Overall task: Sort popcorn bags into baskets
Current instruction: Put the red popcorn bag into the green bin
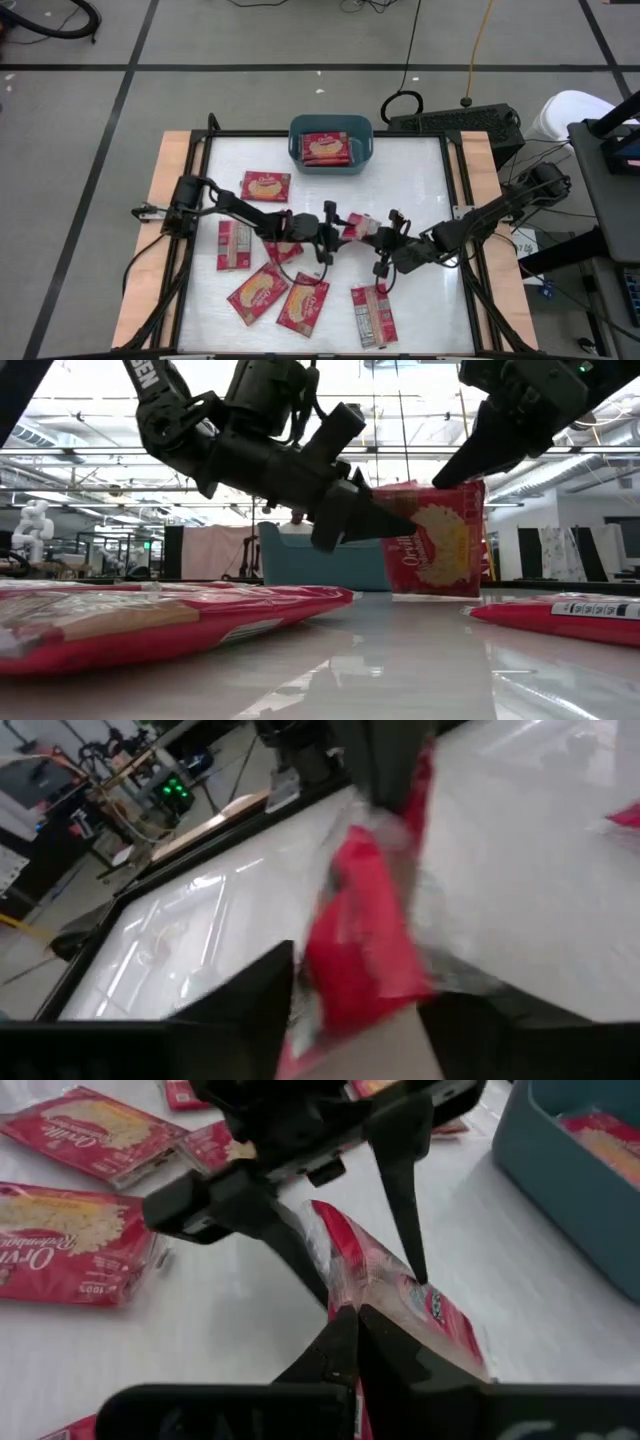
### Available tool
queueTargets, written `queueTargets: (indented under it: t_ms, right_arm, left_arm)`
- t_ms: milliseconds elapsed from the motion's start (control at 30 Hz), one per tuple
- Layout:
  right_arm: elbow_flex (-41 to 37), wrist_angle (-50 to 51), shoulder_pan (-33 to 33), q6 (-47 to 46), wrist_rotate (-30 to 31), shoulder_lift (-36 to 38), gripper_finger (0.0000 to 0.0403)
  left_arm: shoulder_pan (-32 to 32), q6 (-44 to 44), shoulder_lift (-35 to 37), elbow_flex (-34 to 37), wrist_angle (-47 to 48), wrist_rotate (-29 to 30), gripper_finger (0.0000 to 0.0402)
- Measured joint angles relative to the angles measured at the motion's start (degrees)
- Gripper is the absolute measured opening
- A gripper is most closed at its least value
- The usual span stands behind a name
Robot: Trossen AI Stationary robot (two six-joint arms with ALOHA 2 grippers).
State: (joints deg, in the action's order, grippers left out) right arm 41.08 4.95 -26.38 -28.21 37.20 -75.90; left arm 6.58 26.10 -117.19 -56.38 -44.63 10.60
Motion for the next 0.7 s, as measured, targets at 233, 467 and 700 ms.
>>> queueTargets:
  t_ms: [233,467,700]
  right_arm:
    - [0.0,0.2,0.2,0.9,0.3,3.0,0.0]
    - [0.2,-0.6,0.2,0.6,3.9,5.8,0.0019]
    - [11.5,7.5,4.3,1.6,4.7,0.9,0.0095]
  left_arm:
    - [-1.5,-3.7,1.2,0.0,4.0,-0.5,0.0026]
    - [-1.7,-7.6,4.9,0.0,12.7,0.0,0.0042]
    - [-3.5,-10.9,15.4,0.0,30.3,0.1,0.0019]
